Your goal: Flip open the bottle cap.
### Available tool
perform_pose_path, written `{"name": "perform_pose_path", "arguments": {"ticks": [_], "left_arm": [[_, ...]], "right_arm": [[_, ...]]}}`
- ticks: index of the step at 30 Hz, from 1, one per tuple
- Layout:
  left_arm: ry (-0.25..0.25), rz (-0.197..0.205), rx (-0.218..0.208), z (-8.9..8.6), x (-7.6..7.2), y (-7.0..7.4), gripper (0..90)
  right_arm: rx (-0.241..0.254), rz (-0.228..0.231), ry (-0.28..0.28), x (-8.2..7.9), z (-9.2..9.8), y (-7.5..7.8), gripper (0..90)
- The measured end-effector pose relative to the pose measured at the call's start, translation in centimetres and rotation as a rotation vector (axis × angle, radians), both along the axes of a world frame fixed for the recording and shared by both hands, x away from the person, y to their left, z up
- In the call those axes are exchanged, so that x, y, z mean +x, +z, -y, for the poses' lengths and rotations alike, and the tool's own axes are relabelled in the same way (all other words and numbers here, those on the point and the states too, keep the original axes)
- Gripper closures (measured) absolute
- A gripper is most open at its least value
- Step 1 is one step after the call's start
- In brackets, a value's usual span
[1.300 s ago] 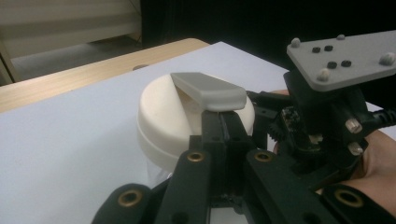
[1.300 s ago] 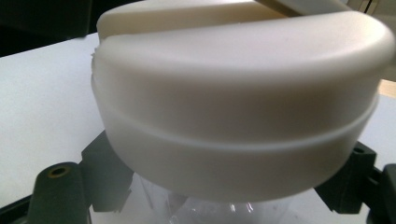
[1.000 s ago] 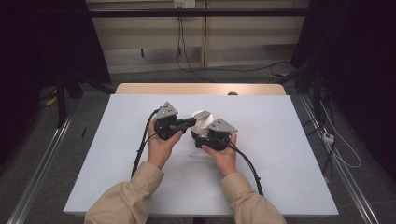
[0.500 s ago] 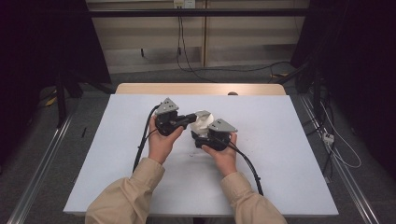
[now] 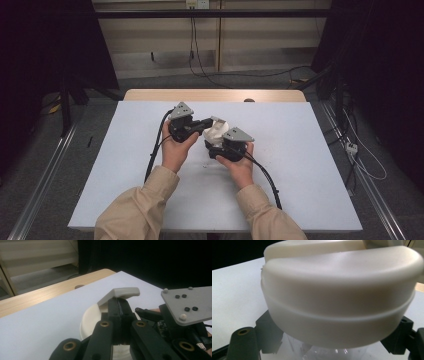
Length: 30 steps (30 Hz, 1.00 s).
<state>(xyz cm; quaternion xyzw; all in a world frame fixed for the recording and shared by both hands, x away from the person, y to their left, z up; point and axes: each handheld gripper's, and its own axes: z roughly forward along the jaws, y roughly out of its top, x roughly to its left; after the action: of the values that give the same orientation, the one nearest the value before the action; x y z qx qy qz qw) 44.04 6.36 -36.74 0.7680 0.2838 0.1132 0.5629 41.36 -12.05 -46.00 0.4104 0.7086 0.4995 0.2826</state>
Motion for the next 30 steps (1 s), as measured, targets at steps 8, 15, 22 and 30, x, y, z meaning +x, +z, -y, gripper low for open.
{"name": "perform_pose_path", "arguments": {"ticks": [8,15,22,30], "left_arm": [[0.001,0.001,-0.001,0.3,0.2,0.2,90.0],[-0.006,0.007,0.004,0.7,0.4,0.5,90.0],[-0.009,0.011,0.01,0.8,0.6,0.6,90.0],[-0.012,0.013,0.013,1.2,1.1,0.8,90.0]], "right_arm": [[0.001,0.0,0.001,0.0,0.0,0.0,19.3],[0.0,-0.001,0.001,0.0,0.0,0.0,19.3],[-0.001,-0.001,0.001,0.0,0.0,0.0,19.3],[0.001,-0.002,0.001,0.0,0.0,0.0,19.3]]}}
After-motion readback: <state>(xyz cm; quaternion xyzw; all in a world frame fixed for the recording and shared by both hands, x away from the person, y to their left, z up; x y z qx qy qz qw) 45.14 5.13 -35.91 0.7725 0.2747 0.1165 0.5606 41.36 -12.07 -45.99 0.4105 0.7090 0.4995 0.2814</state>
